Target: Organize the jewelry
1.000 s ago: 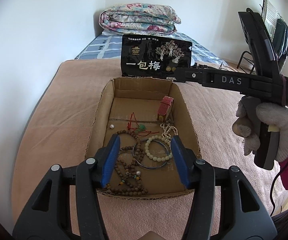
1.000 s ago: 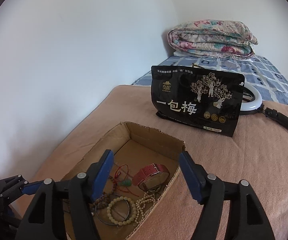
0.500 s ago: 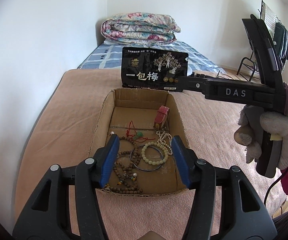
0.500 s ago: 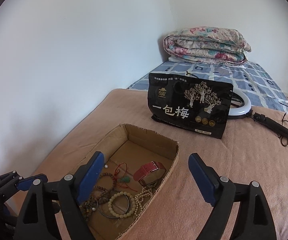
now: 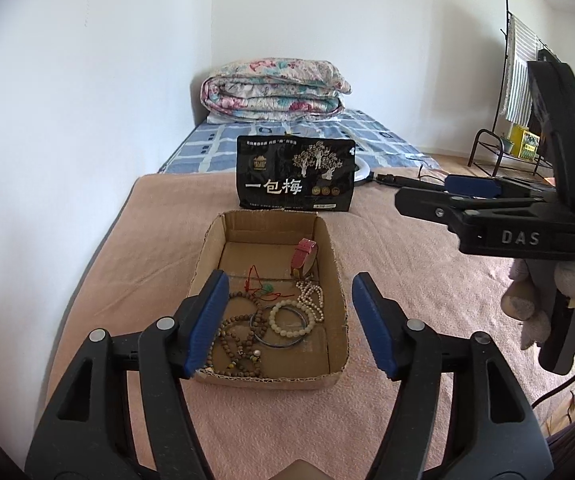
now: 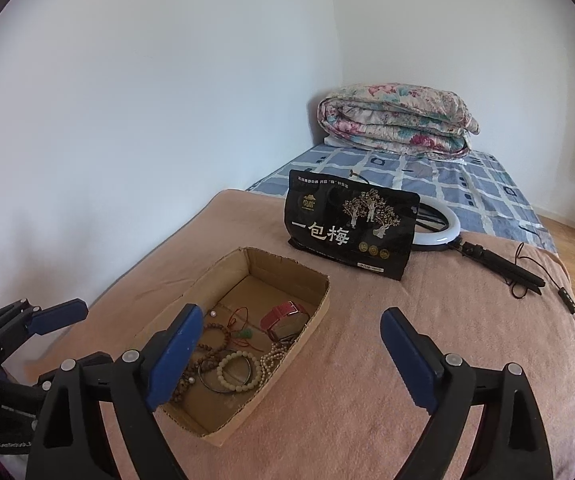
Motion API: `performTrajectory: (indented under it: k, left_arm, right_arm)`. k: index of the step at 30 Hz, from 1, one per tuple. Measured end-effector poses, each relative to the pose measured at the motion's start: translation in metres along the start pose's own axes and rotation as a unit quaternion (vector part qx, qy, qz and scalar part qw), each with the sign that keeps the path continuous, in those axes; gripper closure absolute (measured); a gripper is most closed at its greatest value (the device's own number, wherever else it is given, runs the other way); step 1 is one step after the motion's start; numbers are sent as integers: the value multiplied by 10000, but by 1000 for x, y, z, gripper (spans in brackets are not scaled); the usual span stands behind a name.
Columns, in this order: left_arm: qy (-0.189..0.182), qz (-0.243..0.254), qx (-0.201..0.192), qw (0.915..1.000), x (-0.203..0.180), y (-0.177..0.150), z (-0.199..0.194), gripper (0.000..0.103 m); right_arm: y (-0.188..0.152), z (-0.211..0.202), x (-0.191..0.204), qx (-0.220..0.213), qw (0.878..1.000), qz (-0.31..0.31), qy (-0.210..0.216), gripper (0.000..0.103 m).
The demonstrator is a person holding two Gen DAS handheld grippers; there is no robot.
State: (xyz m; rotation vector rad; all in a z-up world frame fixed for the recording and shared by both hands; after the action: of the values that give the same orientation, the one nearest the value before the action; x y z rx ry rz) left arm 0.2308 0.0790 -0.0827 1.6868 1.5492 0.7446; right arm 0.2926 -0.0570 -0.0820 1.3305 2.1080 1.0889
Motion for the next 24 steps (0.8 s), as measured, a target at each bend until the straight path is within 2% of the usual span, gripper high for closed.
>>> performTrajectory:
  k: [3,6,8,11,17,19,24]
  left_arm:
    - [-3,-22,-25,10000,-5,-1,-5,26]
    - [35,-43,-62,10000,-8,-2,-10,25]
    - [66,-15,-71,10000,-9,-3,-13,24]
    - [80,-2,-65,9999,-12,-5,-16,16]
    - [193,39,-101,9998,-13,-4,-24,12]
    - [236,56,-129,9996,-13,-3,-26,5]
    - [284,130,-249,9992,-15,-1,-37,4]
  right_arm:
    - [-5,-19,-2,-52,9999,74,-55,10]
    - [-12,-38,-6,-69,9998,110,-149,9]
    - [-17,-49,-9,-103,9995,138,-279,4]
    - [-26,-66,-16,-149,9989,298,-336,1]
    - [-41,-89,-25,-203,9977,426,-493,0]
    - [-46,-94,-26,-237,9971,487,-543,0]
    - [-59,-103,-30,-246,9955,641,-652,0]
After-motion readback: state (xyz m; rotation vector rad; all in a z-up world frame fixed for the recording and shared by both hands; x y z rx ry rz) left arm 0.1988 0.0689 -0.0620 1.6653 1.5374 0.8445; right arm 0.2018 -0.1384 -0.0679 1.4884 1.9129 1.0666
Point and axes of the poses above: each gripper's, at about its wrist camera, not at the fingertips, and z roughly the way its jaws point, x to its left, y to its top, the point moved 6 cm from there along z, roughly the way its jaws point, and after that the axes turned 2 degrees about -y, right-handed, at the moved point
